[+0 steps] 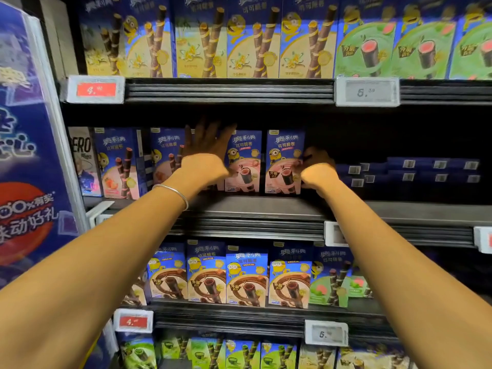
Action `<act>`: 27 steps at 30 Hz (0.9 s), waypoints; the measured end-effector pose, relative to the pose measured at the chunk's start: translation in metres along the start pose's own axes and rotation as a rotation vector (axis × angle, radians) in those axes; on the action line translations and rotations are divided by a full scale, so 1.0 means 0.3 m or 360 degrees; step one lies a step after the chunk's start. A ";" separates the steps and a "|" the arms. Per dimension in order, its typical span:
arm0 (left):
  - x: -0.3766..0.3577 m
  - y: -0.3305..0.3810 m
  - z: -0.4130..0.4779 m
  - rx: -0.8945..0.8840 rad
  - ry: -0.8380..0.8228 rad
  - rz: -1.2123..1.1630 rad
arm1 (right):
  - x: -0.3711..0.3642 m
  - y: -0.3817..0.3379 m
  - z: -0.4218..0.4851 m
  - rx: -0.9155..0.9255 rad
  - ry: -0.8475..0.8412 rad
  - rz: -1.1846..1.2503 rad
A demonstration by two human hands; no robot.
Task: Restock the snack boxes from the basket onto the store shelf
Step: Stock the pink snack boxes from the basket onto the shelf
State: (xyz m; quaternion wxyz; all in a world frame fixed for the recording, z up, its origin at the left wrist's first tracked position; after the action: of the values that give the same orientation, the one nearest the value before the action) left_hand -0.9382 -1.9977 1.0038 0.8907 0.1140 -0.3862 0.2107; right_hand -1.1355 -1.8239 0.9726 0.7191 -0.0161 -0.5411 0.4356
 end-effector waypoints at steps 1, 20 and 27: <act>-0.012 -0.007 0.008 -0.0004 0.0020 0.0022 | -0.005 -0.006 0.006 -0.0002 0.0022 -0.0045; -0.072 -0.030 0.036 -0.0045 0.0065 -0.0006 | -0.068 -0.038 0.036 -0.0031 0.0055 0.0030; -0.082 -0.044 0.042 -0.0073 0.0078 -0.0013 | -0.068 -0.042 0.017 -0.0070 -0.0013 0.0058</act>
State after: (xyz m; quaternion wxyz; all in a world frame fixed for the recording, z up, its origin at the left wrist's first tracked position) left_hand -0.9552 -2.0210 0.9937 0.9032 0.0901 -0.3684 0.2008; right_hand -1.1325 -1.8473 0.9653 0.7082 -0.0400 -0.5532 0.4369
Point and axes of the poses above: each hand's wrist, its own z-axis towards the middle knuckle, its own x-axis out of the back of the hand, y = z × x, the point moved 7 cm from there along z, towards the middle knuckle, and after that the axes turned 10 degrees about -z, right-handed, at the moved point
